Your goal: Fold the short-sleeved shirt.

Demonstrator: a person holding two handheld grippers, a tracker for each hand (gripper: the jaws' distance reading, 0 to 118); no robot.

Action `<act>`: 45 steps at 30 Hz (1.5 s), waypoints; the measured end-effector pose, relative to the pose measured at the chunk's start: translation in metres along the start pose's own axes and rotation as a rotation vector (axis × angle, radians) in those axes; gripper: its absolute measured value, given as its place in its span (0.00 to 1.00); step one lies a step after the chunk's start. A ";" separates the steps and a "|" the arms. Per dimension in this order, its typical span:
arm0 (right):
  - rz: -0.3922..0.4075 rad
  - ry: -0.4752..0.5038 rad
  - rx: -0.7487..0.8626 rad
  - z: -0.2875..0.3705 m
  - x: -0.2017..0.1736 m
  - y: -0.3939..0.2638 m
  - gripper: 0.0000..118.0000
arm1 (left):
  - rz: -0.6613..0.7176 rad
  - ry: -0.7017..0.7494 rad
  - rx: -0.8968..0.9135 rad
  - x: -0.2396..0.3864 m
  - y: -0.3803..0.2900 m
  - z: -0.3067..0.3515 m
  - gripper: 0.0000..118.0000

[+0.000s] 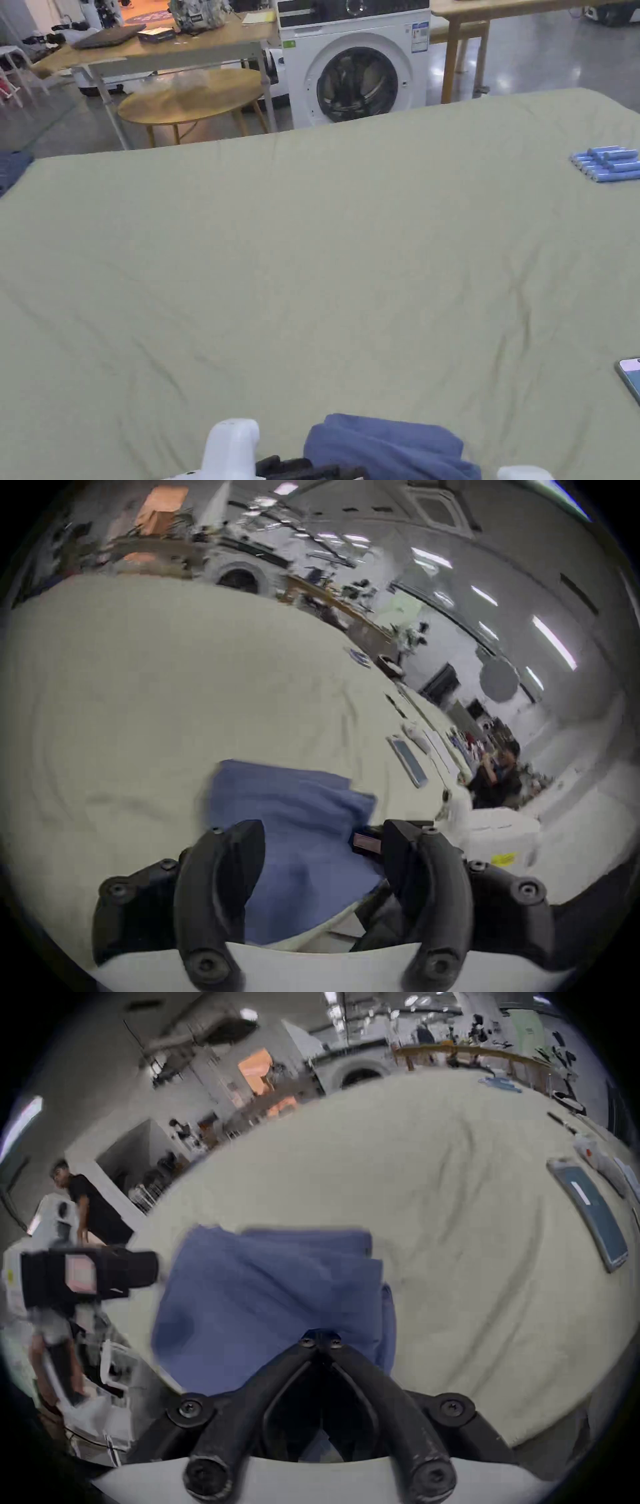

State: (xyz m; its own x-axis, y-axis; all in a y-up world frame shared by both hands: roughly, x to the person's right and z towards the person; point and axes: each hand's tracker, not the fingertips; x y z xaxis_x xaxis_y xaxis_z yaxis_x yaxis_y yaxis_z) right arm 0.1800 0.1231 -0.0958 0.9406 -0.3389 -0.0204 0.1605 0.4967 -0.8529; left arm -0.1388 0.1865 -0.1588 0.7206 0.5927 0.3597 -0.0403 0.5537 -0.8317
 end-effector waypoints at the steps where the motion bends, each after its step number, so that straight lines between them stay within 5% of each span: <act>1: -0.016 0.013 0.023 -0.001 0.001 -0.002 0.00 | 0.041 0.030 -0.020 -0.014 0.001 0.002 0.59; 9: -0.041 0.055 0.052 0.006 0.008 0.000 0.00 | 0.256 -0.151 -0.120 -0.065 0.005 -0.053 0.59; 10: -0.048 0.058 0.049 0.007 0.009 0.000 0.00 | 0.285 -0.204 -0.122 -0.069 0.004 -0.061 0.56; 13: -0.060 0.066 0.047 0.009 0.011 0.002 0.00 | 0.383 -0.237 -0.149 -0.080 -0.004 -0.077 0.21; 15: -0.070 0.098 0.048 0.014 0.013 0.003 0.00 | 0.318 -0.154 -0.153 -0.076 -0.005 -0.072 0.20; 20: -0.136 0.142 0.111 0.037 0.020 0.017 0.00 | 0.373 -0.217 0.012 -0.097 0.012 -0.003 0.20; 22: -0.123 0.126 0.129 0.040 0.028 0.021 0.00 | 0.382 -0.178 0.056 -0.131 0.025 0.057 0.20; 25: -0.123 0.126 0.128 0.042 0.037 0.024 0.00 | 0.412 0.081 0.219 -0.194 0.037 0.155 0.20; 30: -0.150 0.120 0.114 0.036 0.047 0.023 0.00 | 0.517 0.424 0.142 -0.285 0.048 0.249 0.21; 33: -0.183 0.133 0.111 0.035 0.050 0.023 0.00 | 0.455 0.523 0.134 -0.256 0.063 0.243 0.51; 38: -0.086 0.120 0.153 0.045 0.042 0.039 0.00 | 0.255 0.955 0.281 -0.259 0.109 0.304 0.51; 45: 0.131 0.021 0.434 0.090 0.005 0.095 0.00 | -0.085 0.741 0.589 -0.108 0.110 0.308 0.51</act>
State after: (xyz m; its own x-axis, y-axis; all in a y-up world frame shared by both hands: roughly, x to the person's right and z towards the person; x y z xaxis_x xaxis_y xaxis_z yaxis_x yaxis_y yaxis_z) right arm 0.2265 0.2408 -0.1302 0.9558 -0.2647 -0.1282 0.1552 0.8241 -0.5448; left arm -0.4343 0.3640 -0.1588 0.9847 0.1268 -0.1193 -0.1643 0.9037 -0.3955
